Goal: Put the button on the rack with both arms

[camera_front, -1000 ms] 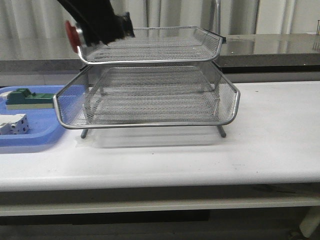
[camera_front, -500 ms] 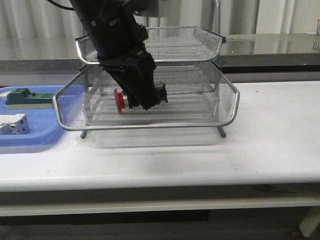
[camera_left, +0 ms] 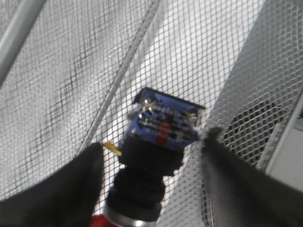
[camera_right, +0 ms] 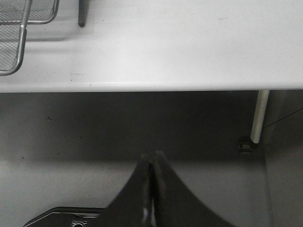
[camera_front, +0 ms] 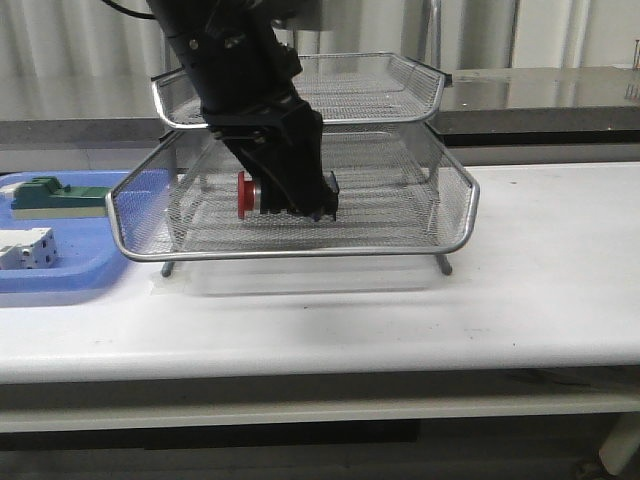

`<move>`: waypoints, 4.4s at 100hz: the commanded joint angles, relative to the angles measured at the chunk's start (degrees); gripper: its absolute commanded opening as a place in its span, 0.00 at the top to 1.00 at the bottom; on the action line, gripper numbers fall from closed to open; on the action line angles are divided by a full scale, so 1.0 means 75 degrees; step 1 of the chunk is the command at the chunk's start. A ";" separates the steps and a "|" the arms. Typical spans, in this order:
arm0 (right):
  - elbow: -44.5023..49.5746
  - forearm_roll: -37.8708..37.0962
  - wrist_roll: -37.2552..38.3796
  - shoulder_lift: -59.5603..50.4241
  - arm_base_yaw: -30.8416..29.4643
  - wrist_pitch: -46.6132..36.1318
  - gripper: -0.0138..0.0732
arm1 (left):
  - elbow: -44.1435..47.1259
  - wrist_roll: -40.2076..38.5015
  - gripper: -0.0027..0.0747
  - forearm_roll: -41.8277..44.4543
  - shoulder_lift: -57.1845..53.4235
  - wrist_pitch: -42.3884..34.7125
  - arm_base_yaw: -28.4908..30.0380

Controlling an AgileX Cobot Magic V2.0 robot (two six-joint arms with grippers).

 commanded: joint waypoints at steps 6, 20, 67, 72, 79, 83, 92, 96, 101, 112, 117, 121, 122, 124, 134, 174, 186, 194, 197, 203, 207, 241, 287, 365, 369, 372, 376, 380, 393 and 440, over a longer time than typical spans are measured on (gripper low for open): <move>-0.0266 -0.0010 -0.0047 -0.0024 -0.0061 -0.0398 0.92 | -0.0417 -0.0018 0.12 -0.0303 -0.0348 -0.0029 -0.0063; -0.0266 -0.0010 -0.0047 -0.0024 -0.0061 -0.0398 0.92 | -0.0633 -0.0018 0.12 -0.0428 -0.0348 0.0408 -0.0063; -0.0266 -0.0010 -0.0047 -0.0024 -0.0061 -0.0398 0.92 | -0.1829 -0.0695 0.14 -0.0357 -0.0557 0.2520 -0.0050; -0.0266 -0.0010 -0.0047 -0.0024 -0.0061 -0.0398 0.92 | -0.1829 -0.0736 0.15 -0.0161 -0.0691 0.2520 -0.0050; -0.0266 -0.0010 -0.0047 -0.0024 -0.0061 -0.0398 0.92 | -0.1829 -0.0918 0.18 0.0169 -0.0901 0.2520 -0.0050; -0.0266 -0.0010 -0.0047 -0.0024 -0.0061 -0.0398 0.92 | -0.1829 -0.1079 0.20 0.0389 -0.1033 0.2520 -0.0050; -0.0266 -0.0010 -0.0047 -0.0024 -0.0061 -0.0398 0.92 | -0.1829 -0.1276 0.23 0.0753 -0.1340 0.2520 -0.0050; -0.0266 -0.0010 -0.0047 -0.0024 -0.0061 -0.0398 0.92 | -0.1829 -0.1332 0.23 0.0882 -0.1492 0.2520 -0.0035; -0.0266 -0.0010 -0.0047 -0.0024 -0.0061 -0.0398 0.92 | -0.1795 -0.1411 0.23 0.0973 -0.1674 0.2520 0.0016; -0.0266 -0.0010 -0.0047 -0.0024 -0.0061 -0.0398 0.92 | -0.1642 -0.1508 0.23 0.0985 -0.2122 0.2520 0.0286; -0.0266 -0.0010 -0.0047 -0.0024 -0.0061 -0.0398 0.92 | -0.1507 -0.1582 0.23 0.0985 -0.2332 0.2520 0.0461; -0.0266 -0.0010 -0.0047 -0.0024 -0.0061 -0.0398 0.92 | -0.1376 -0.1634 0.23 0.0985 -0.2483 0.2520 0.0612; -0.0266 -0.0010 -0.0047 -0.0024 -0.0061 -0.0398 0.92 | -0.1352 -0.1652 0.23 0.0985 -0.2546 0.2520 0.0678; -0.0266 -0.0010 -0.0047 -0.0024 -0.0061 -0.0398 0.92 | -0.1275 -0.1648 0.23 0.0985 -0.2641 0.2520 0.0781; -0.0266 -0.0010 -0.0047 -0.0024 -0.0061 -0.0398 0.92 | -0.0759 -0.1691 0.23 0.0985 -0.3119 0.2430 0.1306; -0.0266 -0.0010 -0.0047 -0.0024 -0.0061 -0.0398 0.92 | 0.2304 -0.2186 0.23 0.0794 -0.5715 0.0461 0.3348; -0.0266 -0.0010 -0.0047 -0.0024 -0.0061 -0.0398 0.92 | 0.3471 -0.2217 0.23 0.0741 -0.6640 -0.0517 0.3547; -0.0266 -0.0010 -0.0047 -0.0024 -0.0061 -0.0398 0.92 | 0.4242 -0.2217 0.23 0.0664 -0.7298 -0.1334 0.3602; -0.0266 -0.0010 -0.0047 -0.0024 -0.0061 -0.0398 0.92 | 0.4589 -0.2217 0.23 0.0628 -0.7558 -0.1672 0.3602; -0.0266 -0.0010 -0.0047 -0.0024 -0.0061 -0.0398 0.92 | 0.5118 -0.2217 0.23 0.0543 -0.7921 -0.2090 0.3602; -0.0266 -0.0010 -0.0047 -0.0024 -0.0061 -0.0398 0.92 | 0.5503 -0.2217 0.23 0.0472 -0.8220 -0.2467 0.3602; -0.0266 -0.0010 -0.0047 -0.0024 -0.0061 -0.0398 0.92 | 0.8109 -0.2234 0.23 0.0062 -1.0633 -0.4138 0.3602; -0.0266 -0.0010 -0.0047 -0.0024 -0.0061 -0.0398 0.92 | 1.0067 -0.2234 0.23 -0.0194 -1.2327 -0.6352 0.3602; -0.0266 -0.0010 -0.0047 -0.0024 -0.0061 -0.0398 0.92 | 1.0214 -0.2234 0.63 -0.0194 -1.2327 -0.6541 0.3602; -0.0266 -0.0010 -0.0047 -0.0024 -0.0061 -0.0398 0.92 | 1.0214 -0.2234 0.70 -0.0194 -1.2327 -0.6541 0.3602; -0.0266 -0.0010 -0.0047 -0.0024 -0.0061 -0.0398 0.92 | 1.0214 -0.2234 0.75 -0.0194 -1.2327 -0.6541 0.3602; -0.0266 -0.0010 -0.0047 -0.0024 -0.0061 -0.0398 0.92 | 1.0214 -0.2234 0.82 -0.0194 -1.2327 -0.6541 0.3602; -0.0266 -0.0010 -0.0047 -0.0024 -0.0061 -0.0398 0.92 | 1.0214 -0.2234 0.88 -0.0194 -1.2327 -0.6541 0.3602; -0.0266 -0.0010 -0.0047 -0.0024 -0.0061 -0.0398 0.92 | 1.0214 -0.2234 0.96 -0.0194 -1.2327 -0.6541 0.3602; -0.0266 0.0767 -0.0234 0.0187 -0.0061 -0.0819 0.92 | 1.0214 -0.2234 0.96 -0.0194 -1.2327 -0.6541 0.3602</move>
